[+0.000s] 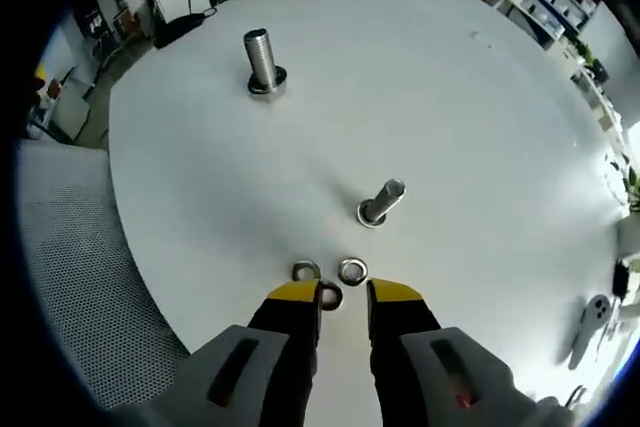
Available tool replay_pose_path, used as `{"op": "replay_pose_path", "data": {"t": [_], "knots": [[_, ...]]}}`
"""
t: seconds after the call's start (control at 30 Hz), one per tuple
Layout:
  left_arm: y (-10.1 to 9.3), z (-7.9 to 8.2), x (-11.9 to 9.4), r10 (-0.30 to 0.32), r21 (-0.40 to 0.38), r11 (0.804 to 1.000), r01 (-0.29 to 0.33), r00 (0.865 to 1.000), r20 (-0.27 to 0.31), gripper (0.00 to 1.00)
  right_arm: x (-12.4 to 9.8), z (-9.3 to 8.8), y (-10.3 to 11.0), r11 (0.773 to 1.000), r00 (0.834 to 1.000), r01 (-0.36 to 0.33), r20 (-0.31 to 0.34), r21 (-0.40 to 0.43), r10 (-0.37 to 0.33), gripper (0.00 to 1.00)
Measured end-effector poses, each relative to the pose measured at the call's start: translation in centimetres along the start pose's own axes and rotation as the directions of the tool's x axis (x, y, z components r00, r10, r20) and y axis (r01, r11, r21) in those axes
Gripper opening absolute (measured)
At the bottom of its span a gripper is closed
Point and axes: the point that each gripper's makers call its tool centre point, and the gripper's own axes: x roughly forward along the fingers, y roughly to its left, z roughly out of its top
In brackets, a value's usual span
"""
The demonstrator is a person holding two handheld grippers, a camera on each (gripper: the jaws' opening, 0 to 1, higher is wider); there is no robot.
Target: Place the washer onto the threaded stud by aligning its center hole with the stud, sliding it down to the base, and recovering from edge contact or off-axis alignment until the washer reaches the visible bottom stop.
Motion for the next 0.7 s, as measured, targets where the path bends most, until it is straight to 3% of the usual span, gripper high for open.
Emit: {"op": "replay_pose_path", "data": {"t": [0.2, 0.37, 0.43, 0.7], "knots": [[-0.1, -0.2, 0.1, -0.003, 0.007, 1.000, 0.003, 1.000, -0.011, 0.29, 0.1, 0.4, -0.6, 1.000, 1.000, 0.014, 0.008, 0.019, -0.014, 0.21], [-0.1, -0.2, 0.1, -0.003, 0.006, 1.000, 0.003, 1.000, -0.014, 0.29, 0.6, 0.7, -0.6, 0.999, 1.000, -0.014, 0.011, 0.040, 0.013, 0.19], [-0.1, -0.3, 0.2, -0.004, 0.003, 1.000, 0.004, 1.000, -0.017, 0.29, 0.7, 0.9, -0.5, 0.997, 1.000, -0.018, 0.013, 0.078, 0.017, 0.17], [-0.1, -0.4, 0.3, -0.008, 0.008, 1.000, 0.008, 1.000, -0.026, 0.29, 0.8, 1.0, -0.6, 0.998, 0.996, -0.060, -0.058, 0.032, 0.062, 0.15]]}}
